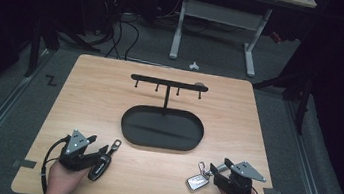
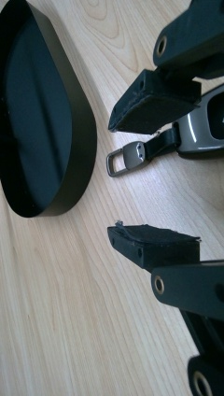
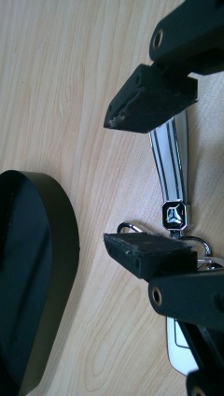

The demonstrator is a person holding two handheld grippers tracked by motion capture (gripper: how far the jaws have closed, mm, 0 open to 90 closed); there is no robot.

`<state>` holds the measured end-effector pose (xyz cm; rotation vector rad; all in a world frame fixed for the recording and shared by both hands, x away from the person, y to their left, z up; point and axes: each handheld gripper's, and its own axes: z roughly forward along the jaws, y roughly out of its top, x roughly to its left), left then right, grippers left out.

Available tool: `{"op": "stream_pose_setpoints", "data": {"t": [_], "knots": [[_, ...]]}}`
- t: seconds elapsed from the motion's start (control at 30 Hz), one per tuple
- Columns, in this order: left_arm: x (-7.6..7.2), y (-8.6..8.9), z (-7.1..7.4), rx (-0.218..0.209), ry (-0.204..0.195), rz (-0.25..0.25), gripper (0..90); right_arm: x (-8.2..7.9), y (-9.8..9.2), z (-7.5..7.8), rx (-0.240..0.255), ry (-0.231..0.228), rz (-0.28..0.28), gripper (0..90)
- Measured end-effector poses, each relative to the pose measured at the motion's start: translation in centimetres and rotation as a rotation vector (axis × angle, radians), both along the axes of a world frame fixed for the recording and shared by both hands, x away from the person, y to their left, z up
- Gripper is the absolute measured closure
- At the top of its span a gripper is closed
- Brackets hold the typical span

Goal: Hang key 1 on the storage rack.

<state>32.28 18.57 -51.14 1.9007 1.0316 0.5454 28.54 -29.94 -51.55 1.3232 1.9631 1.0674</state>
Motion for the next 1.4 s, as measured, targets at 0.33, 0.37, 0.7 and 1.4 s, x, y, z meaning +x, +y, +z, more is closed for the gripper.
{"op": "stream_pose_setpoints", "data": {"t": [0.33, 0.37, 0.7, 1.4], "knots": [[-0.1, -0.1, 0.2, -0.001, 0.004, 0.002, 44.7, -0.4, -0.4, 0.3, 0.021, -0.030, 0.000, 34.3], [-0.2, -0.1, 0.3, -0.003, 0.008, -0.003, 46.4, -0.4, -0.4, 0.3, 0.021, -0.030, -0.001, 34.1], [-2.9, -1.0, 0.7, 0.115, -0.004, -0.040, 76.5, -0.6, -0.3, 0.7, 0.009, -0.045, 0.014, 35.7], [-4.1, -2.1, -1.5, 0.198, 0.078, -0.086, 89.3, -0.2, 0.1, 0.2, 0.014, 0.003, 0.025, 36.0]]}}
